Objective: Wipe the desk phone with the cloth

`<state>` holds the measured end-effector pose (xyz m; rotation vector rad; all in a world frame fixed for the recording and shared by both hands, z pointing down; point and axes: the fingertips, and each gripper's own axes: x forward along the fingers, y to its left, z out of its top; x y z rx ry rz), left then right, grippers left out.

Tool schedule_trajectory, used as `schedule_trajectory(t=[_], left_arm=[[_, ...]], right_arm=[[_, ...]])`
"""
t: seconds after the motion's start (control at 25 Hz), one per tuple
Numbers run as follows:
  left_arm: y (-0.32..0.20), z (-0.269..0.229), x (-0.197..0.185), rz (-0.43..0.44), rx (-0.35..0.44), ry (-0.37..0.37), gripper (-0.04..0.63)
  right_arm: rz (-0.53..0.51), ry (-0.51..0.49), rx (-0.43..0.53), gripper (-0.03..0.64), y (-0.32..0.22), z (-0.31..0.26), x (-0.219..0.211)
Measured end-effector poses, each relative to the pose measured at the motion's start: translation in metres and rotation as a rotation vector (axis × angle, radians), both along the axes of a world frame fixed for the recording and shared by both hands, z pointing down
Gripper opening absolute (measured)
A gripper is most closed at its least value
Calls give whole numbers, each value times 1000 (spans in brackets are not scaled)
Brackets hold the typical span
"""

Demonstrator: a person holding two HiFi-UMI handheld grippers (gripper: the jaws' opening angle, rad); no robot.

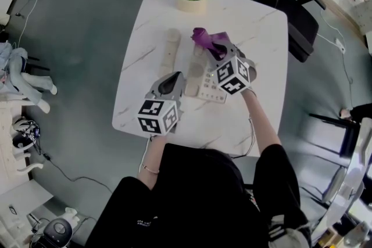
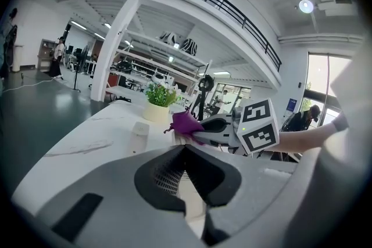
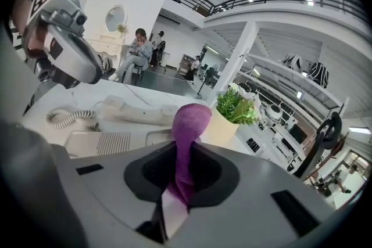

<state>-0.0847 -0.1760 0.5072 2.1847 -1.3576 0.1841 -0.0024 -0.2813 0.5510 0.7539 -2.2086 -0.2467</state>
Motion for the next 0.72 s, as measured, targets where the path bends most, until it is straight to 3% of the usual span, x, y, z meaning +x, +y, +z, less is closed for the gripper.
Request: schedule_trajectory(t=[0.72], left_arm=[[10,5,3,6,-13,-9,-3]], right_arm=[[-27,-5,-49,37,22,8,-2]])
